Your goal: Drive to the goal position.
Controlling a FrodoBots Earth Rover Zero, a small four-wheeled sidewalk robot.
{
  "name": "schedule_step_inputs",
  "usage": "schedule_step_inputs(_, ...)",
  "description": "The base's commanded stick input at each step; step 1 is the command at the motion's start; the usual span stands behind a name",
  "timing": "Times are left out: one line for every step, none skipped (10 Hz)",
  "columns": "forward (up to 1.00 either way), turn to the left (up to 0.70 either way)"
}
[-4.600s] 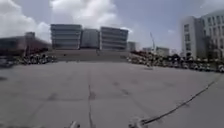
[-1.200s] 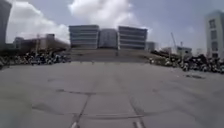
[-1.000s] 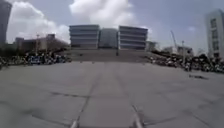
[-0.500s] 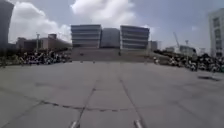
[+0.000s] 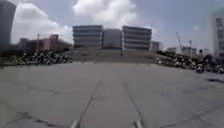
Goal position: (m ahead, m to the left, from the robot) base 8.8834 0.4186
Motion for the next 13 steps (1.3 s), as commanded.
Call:
schedule_step_inputs(0.85, 0.00)
schedule_step_inputs(0.85, 0.00)
schedule_step_inputs(0.85, 0.00)
schedule_step_inputs(0.85, 0.00)
schedule_step_inputs(0.85, 0.00)
schedule_step_inputs(0.85, 0.00)
schedule_step_inputs(0.85, 0.00)
schedule_step_inputs(0.85, 0.00)
schedule_step_inputs(0.85, 0.00)
schedule_step_inputs(0.85, 0.00)
schedule_step_inputs(0.85, 0.00)
schedule_step_inputs(0.85, 0.00)
schedule_step_inputs(0.85, 0.00)
